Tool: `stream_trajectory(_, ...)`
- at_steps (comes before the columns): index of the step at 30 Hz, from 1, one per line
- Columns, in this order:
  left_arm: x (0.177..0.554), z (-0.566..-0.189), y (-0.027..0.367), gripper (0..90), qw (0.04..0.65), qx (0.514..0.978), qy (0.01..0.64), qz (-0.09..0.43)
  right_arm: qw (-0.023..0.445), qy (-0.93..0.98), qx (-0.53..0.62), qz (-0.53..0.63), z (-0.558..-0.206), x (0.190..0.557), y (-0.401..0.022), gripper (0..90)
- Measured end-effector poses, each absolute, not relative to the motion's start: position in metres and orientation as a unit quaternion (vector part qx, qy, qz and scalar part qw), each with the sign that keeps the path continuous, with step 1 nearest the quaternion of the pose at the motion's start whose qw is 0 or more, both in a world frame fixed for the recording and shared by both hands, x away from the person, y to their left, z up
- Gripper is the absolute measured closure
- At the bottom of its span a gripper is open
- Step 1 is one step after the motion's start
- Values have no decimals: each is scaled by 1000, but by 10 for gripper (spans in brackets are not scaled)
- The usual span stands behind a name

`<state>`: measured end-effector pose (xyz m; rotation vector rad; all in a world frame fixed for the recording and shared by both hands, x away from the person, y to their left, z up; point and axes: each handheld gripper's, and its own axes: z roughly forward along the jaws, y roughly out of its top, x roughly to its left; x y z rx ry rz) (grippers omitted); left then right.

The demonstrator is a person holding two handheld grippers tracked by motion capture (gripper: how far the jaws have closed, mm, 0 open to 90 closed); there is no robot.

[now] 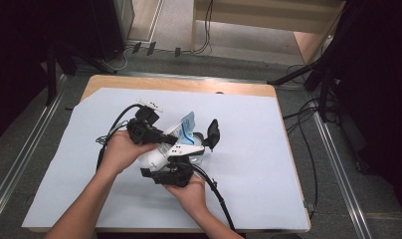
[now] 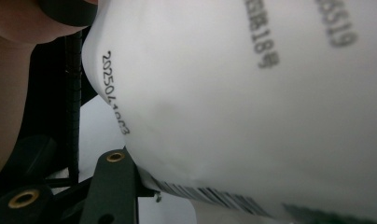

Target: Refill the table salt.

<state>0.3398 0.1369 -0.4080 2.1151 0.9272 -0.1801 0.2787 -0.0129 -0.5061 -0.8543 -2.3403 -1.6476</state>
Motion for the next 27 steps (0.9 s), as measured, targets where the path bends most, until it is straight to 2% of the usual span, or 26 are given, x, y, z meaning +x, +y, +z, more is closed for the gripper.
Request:
stream_trajectory(7,343,-408,136,882,400,834,371,-77,65,-786,-288,-543,-504,279,-12,506)
stream_trajectory(18,341,-406,144,798,425,826,360,-89,74,-769,-291,-564,-503,277,-15,565)
stream_trajectory(27,338,-407,141,852,416,832,361,-69,79,-770,-293,-561,-505,278,-15,570)
